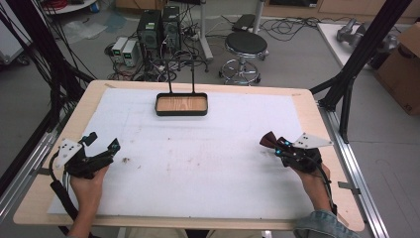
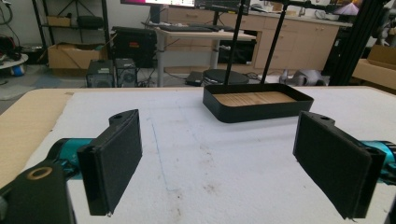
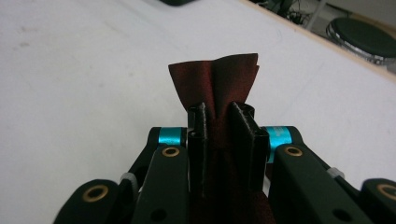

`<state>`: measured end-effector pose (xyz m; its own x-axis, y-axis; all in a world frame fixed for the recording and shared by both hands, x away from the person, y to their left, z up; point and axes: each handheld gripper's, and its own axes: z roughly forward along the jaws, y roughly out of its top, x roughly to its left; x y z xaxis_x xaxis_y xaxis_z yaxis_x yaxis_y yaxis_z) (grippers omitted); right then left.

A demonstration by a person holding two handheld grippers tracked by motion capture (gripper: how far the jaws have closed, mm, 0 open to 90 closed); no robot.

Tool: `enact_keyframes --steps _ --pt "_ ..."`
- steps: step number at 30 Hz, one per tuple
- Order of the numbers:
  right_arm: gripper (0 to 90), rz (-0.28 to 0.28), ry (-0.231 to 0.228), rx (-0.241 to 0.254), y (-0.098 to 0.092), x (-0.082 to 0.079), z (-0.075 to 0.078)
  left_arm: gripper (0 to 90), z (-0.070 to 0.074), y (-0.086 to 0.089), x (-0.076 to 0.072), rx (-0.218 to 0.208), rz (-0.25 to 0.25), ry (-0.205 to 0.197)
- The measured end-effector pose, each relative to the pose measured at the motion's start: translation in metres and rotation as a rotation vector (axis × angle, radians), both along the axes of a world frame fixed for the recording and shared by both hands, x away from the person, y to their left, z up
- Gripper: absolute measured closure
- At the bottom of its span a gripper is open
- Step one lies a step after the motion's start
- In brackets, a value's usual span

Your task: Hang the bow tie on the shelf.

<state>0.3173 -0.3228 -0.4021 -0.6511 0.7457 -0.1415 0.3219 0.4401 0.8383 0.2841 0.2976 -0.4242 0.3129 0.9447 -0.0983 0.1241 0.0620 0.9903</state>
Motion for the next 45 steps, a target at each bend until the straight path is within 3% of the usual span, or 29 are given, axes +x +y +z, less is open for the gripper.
enact_keyframes --steps 13,24,25,26,27,29,32,45 --pt "76.3 0.059 -0.075 0.025 0.036 0.016 0.041 15.9 0.000 0.000 0.000 0.000 -0.002 0.003" --pt "76.3 0.095 -0.070 0.038 0.074 0.045 0.064 15.9 -0.001 -0.001 0.003 -0.006 -0.007 0.005" --pt "76.2 0.103 -0.097 0.027 0.077 0.050 0.066 15.9 -0.002 -0.001 0.003 -0.008 -0.010 0.005" --pt "76.2 0.108 -0.086 0.035 0.081 0.053 0.067 15.9 -0.002 -0.001 0.003 -0.008 -0.010 0.006" --pt "76.2 0.108 -0.106 0.030 0.082 0.055 0.068 15.9 -0.002 -0.001 0.003 -0.008 -0.010 0.006" --pt "76.2 0.106 -0.073 0.048 0.091 0.061 0.072 15.9 -0.002 -0.002 0.005 -0.006 -0.014 0.006" --pt "76.2 0.125 -0.097 0.067 0.098 0.070 0.075 15.9 -0.003 -0.002 0.006 -0.006 -0.020 0.010" --pt "76.2 0.167 -0.070 0.086 0.127 0.108 0.087 15.9 -0.005 -0.006 0.009 -0.001 -0.043 0.009"
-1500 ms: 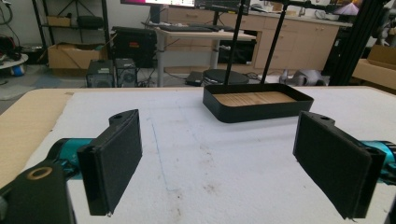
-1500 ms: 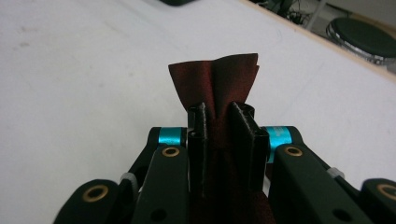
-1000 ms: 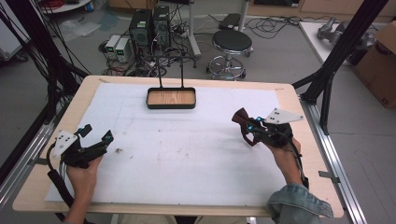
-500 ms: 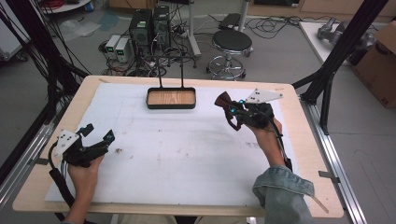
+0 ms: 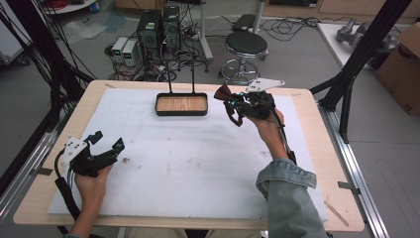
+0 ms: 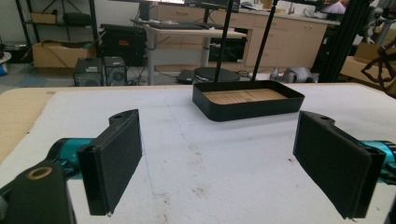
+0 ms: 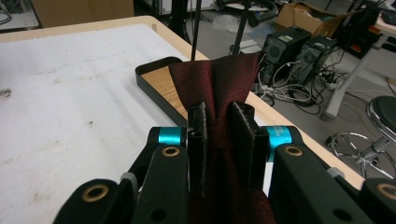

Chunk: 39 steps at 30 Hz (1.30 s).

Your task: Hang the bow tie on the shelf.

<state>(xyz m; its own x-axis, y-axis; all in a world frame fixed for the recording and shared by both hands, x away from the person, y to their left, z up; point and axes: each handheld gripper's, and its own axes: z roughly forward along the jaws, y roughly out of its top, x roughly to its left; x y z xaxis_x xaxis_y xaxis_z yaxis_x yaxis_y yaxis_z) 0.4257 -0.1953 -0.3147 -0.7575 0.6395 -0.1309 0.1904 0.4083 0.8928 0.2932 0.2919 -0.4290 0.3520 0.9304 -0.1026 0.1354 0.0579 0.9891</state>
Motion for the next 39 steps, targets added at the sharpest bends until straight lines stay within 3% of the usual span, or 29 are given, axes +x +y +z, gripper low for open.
enact_keyframes --steps 14,21,39 --pt "76.3 0.027 -0.034 -0.016 0.034 0.027 0.013 15.9 -0.001 -0.001 0.001 -0.006 -0.009 -0.004" --pt "76.3 0.026 -0.033 0.025 0.040 0.040 0.016 15.9 -0.001 -0.001 0.001 -0.011 -0.014 -0.001" --pt "76.3 0.014 -0.049 0.057 0.067 0.068 0.021 15.9 -0.002 -0.001 0.003 -0.023 -0.021 0.003"
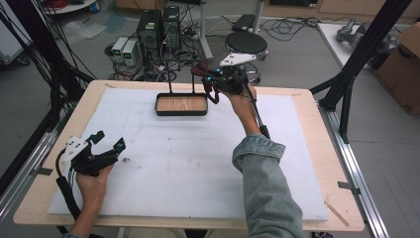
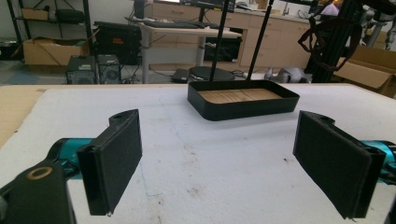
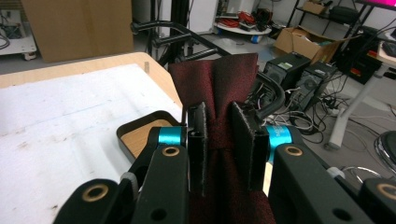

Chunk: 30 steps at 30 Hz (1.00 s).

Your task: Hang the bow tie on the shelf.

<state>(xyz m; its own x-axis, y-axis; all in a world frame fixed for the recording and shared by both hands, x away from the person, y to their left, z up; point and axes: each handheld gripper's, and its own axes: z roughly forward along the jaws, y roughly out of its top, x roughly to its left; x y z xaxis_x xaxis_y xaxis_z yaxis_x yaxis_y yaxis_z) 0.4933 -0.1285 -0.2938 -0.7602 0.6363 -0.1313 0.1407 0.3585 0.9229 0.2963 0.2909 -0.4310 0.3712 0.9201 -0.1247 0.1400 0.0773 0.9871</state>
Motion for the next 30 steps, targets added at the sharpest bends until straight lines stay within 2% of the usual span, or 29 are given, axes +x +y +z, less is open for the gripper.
enact_keyframes --steps 4,8,16,21,23,30 --pt "76.3 -0.013 0.001 0.003 0.004 0.007 0.002 15.9 0.000 0.001 0.000 0.005 0.001 0.000" --pt "76.2 -0.027 -0.019 0.008 0.012 0.010 0.006 15.8 0.000 0.001 0.000 0.006 -0.001 0.003" --pt "76.2 -0.084 -0.027 0.016 0.012 0.019 -0.001 15.9 0.000 0.001 -0.001 0.008 -0.007 0.007" --pt "76.2 -0.127 -0.016 0.035 0.006 0.025 -0.003 15.9 0.000 0.001 -0.001 0.006 -0.006 0.009" --pt "76.2 -0.152 0.002 0.048 0.000 0.029 -0.006 15.9 0.000 0.001 -0.001 0.004 -0.006 0.007" --pt "76.0 -0.189 0.034 0.032 -0.003 0.035 -0.013 15.9 0.000 0.002 -0.002 0.007 -0.009 0.007"
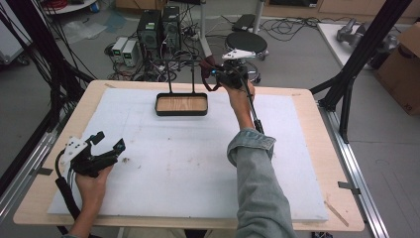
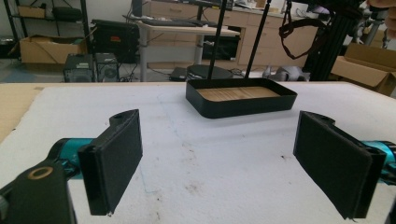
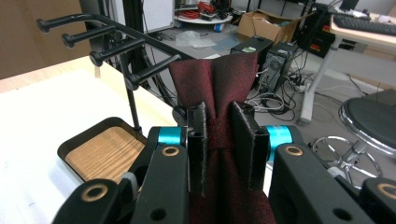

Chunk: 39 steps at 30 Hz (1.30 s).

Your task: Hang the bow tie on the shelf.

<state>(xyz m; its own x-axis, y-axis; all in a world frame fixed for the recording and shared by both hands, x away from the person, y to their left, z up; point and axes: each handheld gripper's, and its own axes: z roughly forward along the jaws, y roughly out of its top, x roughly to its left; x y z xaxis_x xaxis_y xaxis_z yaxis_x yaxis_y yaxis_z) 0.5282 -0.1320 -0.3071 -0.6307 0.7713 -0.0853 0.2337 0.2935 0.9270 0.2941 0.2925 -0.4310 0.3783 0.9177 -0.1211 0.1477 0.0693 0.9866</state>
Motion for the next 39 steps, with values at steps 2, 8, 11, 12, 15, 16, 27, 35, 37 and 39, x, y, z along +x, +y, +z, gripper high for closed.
enact_keyframes --steps 2,8,11,12,15,16,27,35,37,39 --pt "75.9 -0.003 0.011 0.012 -0.001 0.002 -0.002 15.9 0.000 0.000 0.000 -0.001 0.000 0.000" --pt "75.5 -0.008 0.037 0.047 -0.006 0.002 -0.007 16.0 0.000 0.000 -0.001 -0.002 0.002 -0.002" --pt "75.1 -0.007 0.053 0.050 -0.008 0.004 -0.011 16.0 0.000 0.000 -0.001 -0.002 0.002 -0.002" --pt "74.7 -0.006 0.056 0.048 -0.007 0.004 -0.012 16.0 0.000 0.000 -0.001 0.000 0.001 0.000" --pt "73.9 -0.005 0.073 0.026 -0.005 0.006 -0.017 16.0 0.000 0.000 -0.001 0.003 -0.002 -0.002" --pt "74.0 -0.008 0.083 0.022 -0.005 0.006 -0.019 16.0 0.000 0.000 -0.001 0.003 -0.003 -0.003" --pt "75.0 -0.004 0.107 -0.009 0.003 0.011 -0.035 16.0 -0.001 0.000 -0.001 0.004 -0.004 0.000" --pt "73.0 -0.009 0.105 -0.012 0.000 0.008 -0.031 16.0 -0.001 -0.001 -0.001 0.001 -0.006 -0.001" --pt "71.9 -0.010 0.100 -0.010 -0.002 0.007 -0.028 16.0 0.000 -0.001 -0.001 0.000 -0.008 0.000" --pt "70.4 -0.012 0.095 -0.006 -0.004 0.004 -0.024 16.0 0.000 -0.002 -0.001 -0.001 -0.008 -0.002"
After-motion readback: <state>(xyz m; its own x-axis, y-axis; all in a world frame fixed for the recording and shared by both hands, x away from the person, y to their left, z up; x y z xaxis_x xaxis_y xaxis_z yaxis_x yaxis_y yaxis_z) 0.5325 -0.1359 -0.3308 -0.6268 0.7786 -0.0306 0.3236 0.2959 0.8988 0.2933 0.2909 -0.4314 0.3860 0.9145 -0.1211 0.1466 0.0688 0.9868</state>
